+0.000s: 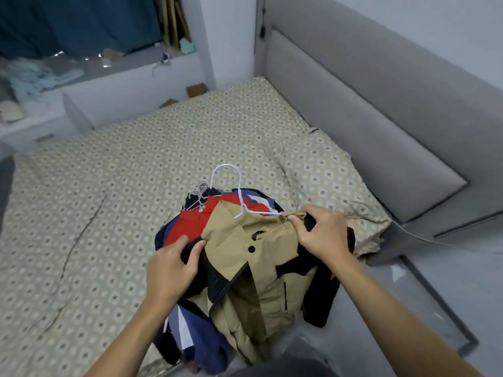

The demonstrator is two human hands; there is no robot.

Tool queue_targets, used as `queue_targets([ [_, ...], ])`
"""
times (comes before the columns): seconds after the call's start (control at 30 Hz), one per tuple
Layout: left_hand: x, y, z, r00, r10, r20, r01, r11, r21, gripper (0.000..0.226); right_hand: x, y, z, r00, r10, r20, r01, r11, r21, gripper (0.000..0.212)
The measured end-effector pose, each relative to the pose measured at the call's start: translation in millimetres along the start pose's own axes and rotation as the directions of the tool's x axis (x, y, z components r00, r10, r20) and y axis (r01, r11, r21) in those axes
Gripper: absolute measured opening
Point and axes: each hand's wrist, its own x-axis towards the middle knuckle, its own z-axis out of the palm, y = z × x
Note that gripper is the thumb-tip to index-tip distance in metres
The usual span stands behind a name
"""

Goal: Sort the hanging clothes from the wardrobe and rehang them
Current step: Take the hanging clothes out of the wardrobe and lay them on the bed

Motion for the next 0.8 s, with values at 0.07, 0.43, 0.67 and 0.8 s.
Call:
queue_targets([
  [0.07,6.0,-16.4,1.5,0.995,-0.095,-0.013,0.095,0.995,0.011,0.047,27.9,-9.6,28.5,0.996,-0.035,0.077,0.033,0.999,0.027,0.032],
  [0.43,98.0,-83.2,35.3,0.889,-0.443,-0.114,0.456,0.876,0.154,0.055,180.4,-34.0,187.5,0.890,-0.209,0.406,0.160,0.975,0.152,0.032],
  [0.67,150.9,-147.0,128.6,0.812,-0.581,0.058,0.538,0.782,0.314,0.058,215.4,6.2,310.6,0.758,-0.189,0.624,0.131,0.982,0.138,0.033],
  [0.8,177.0,-173.3,168.7,0.753,-0.644,0.135,0.571,0.742,0.352,0.054,224.7,25.7,355.8,0.689,-0.170,0.705,0.160,0.984,0.082,0.036],
])
